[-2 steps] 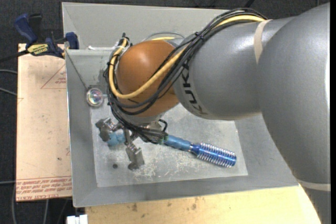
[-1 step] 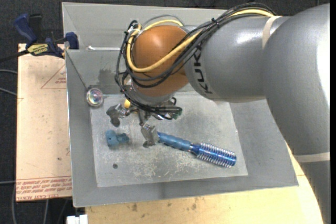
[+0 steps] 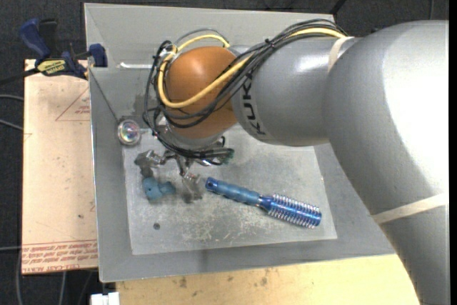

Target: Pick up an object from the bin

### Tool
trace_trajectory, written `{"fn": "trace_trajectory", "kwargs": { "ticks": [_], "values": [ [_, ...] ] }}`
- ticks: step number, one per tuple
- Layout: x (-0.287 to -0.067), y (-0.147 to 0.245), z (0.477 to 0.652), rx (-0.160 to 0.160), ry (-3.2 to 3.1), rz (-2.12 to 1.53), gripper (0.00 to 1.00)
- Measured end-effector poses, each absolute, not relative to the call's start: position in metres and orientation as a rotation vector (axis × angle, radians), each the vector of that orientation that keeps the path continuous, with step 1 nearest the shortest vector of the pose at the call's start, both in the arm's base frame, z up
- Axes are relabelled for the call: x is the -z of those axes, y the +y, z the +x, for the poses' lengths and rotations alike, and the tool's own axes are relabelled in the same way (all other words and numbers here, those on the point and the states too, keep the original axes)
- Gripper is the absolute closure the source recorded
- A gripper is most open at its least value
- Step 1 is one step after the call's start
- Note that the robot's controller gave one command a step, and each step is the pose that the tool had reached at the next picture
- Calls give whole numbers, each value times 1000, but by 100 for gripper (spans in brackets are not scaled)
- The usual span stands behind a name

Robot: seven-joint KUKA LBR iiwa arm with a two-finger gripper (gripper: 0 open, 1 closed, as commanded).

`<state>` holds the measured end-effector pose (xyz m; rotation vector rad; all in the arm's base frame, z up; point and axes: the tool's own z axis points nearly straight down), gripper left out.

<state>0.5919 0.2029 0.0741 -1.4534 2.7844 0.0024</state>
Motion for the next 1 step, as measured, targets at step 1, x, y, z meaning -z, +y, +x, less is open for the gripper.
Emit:
{"fn": "trace_trajectory", "kwargs": {
  "ticks": [1],
  "values": [
    [-70, 225, 578, -3, 2617, -1735, 0]
  ]
}}
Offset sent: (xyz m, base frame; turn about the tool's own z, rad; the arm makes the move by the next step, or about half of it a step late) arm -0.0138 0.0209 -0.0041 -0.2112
